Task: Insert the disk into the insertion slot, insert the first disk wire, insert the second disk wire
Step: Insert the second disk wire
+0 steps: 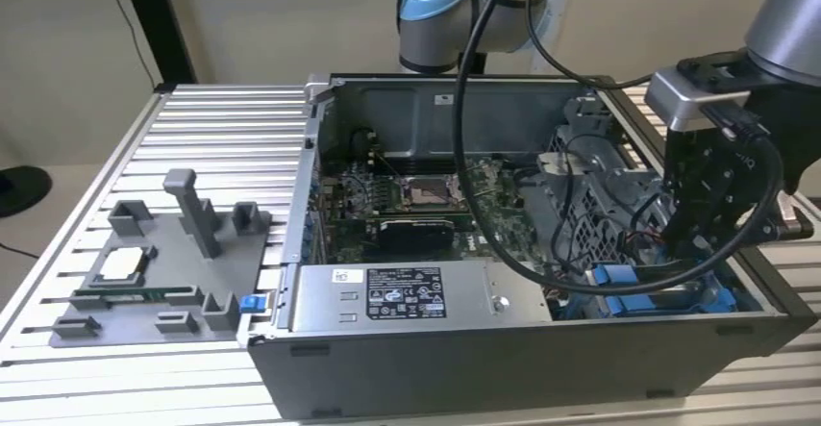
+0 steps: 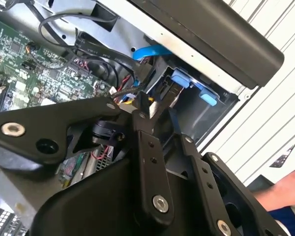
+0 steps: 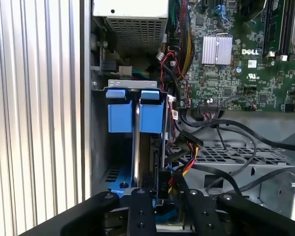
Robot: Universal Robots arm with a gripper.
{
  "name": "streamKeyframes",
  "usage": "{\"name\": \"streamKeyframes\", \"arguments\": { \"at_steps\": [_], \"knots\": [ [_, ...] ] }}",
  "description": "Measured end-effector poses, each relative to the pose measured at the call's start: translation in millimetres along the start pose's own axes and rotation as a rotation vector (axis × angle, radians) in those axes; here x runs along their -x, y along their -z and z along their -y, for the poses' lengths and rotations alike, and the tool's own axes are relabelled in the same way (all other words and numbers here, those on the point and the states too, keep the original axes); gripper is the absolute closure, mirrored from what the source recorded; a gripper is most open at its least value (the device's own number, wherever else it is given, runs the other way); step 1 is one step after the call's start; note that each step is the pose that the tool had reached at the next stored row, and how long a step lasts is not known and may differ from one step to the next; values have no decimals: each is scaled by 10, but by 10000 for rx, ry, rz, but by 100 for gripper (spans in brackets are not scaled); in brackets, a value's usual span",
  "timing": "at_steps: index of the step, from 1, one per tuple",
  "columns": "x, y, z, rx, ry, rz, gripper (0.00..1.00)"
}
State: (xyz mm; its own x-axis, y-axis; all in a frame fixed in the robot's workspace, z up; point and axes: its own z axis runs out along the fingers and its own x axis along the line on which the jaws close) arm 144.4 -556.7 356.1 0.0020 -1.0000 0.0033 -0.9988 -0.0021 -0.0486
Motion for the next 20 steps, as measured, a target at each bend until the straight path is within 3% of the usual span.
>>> {"name": "streamKeyframes", "arguments": {
  "at_steps": [17,20],
  "knots": [
    [0,-2,9,26,-1,-1,100],
    [-3,-4,43,74,-8,-1,100]
  ]
}}
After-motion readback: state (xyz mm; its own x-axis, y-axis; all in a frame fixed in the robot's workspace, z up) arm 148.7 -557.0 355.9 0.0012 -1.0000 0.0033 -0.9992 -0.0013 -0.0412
